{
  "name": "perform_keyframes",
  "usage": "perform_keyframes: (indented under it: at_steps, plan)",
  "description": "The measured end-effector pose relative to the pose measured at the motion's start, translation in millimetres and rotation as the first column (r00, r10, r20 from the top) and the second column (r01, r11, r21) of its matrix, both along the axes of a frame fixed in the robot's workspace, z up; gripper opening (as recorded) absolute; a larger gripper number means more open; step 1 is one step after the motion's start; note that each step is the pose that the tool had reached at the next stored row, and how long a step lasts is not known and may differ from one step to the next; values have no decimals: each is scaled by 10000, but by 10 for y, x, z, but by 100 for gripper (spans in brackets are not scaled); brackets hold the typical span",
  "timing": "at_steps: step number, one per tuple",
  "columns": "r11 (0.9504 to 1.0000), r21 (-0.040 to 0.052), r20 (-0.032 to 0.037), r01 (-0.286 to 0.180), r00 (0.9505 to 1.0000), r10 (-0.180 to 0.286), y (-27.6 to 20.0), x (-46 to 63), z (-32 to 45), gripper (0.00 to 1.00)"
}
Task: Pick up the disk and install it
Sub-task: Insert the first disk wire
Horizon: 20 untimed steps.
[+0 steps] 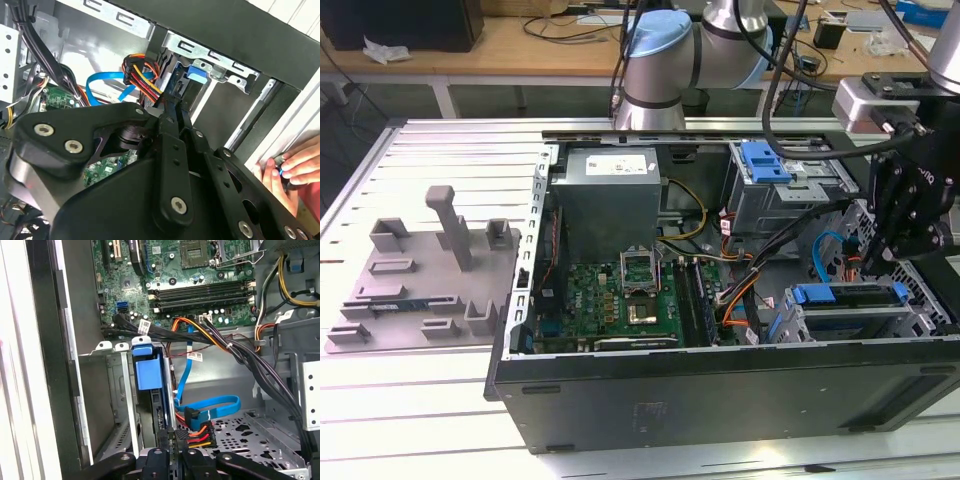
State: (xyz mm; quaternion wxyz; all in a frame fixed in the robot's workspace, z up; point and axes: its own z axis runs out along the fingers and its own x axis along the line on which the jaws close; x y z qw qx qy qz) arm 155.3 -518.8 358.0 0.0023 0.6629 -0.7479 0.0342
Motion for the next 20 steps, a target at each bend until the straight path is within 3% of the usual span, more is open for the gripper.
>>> perform_keyframes:
  at_steps: [2, 3, 7, 10, 20]
  plan:
    - [9999, 110, 14, -95, 10000, 95, -14, -1, 0, 17]
    - [9996, 209, 26, -174, 9998, 173, -31, -3, 0, 17]
    - [9990, 345, 37, -291, 9996, 290, -83, -6, 0, 17]
    - [9988, 369, 38, -323, 9995, 322, -107, -6, 0, 17]
    - [9987, 370, 38, -350, 9994, 349, -109, -6, 0, 17]
